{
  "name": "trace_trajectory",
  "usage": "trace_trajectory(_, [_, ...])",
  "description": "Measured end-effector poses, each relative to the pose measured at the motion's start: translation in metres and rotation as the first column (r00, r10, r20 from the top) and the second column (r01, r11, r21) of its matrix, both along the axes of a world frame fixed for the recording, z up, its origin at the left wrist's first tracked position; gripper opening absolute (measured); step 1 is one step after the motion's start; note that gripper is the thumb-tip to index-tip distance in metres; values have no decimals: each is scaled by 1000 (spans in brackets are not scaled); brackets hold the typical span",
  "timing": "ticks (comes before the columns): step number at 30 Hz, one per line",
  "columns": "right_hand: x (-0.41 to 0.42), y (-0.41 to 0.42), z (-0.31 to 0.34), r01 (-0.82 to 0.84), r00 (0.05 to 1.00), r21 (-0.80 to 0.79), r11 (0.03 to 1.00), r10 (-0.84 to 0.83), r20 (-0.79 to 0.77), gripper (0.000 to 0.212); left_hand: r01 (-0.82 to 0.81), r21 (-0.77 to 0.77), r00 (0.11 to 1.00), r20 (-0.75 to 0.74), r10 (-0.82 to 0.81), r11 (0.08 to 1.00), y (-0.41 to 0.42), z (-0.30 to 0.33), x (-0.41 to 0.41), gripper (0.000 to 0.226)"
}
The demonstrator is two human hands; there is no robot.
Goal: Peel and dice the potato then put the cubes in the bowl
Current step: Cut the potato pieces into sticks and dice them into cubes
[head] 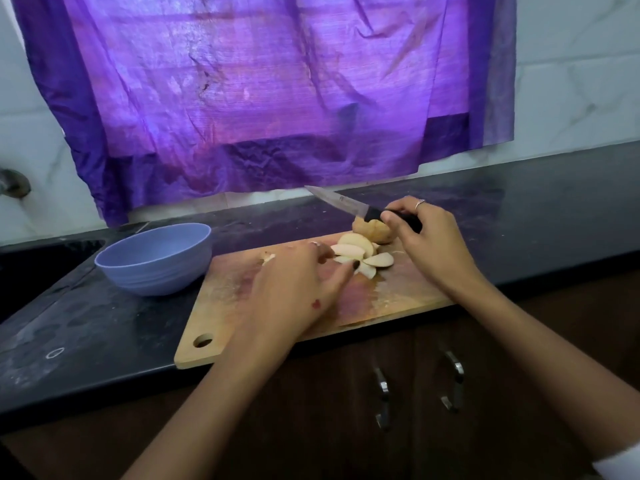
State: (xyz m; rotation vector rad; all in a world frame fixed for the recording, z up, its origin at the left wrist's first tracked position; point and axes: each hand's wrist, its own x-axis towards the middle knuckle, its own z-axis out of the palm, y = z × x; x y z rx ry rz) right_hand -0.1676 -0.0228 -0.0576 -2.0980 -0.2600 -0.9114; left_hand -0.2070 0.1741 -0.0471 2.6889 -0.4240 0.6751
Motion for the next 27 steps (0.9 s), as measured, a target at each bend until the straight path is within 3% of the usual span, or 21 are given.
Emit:
trace_trajectory(5, [0,-1,-3,3,1000,-4,1000,-3,-4,13,28,100,993,-117,-16,995,-29,4,11,57])
trace_trajectory(10, [1,-7,-3,-7,1000,63,998,8,-14,12,49,43,996,-80,-45,998,-44,1,19,42])
trace_trajectory(18, [2,-7,-5,-10,999,66,998,13,-31,14,155,93,988,8,-156,984,-59,-5,30,19])
trace_trajectory(24, [-1,-9,-5,25,1000,111,993,-24,-9,14,103,-156,993,75,-92,982,-44,14,25,17])
trace_trajectory(27, [-4,-9,-4,34,998,134,990,-40,41,12,93,-240,987,-105,-121,966,-12,30,22,20])
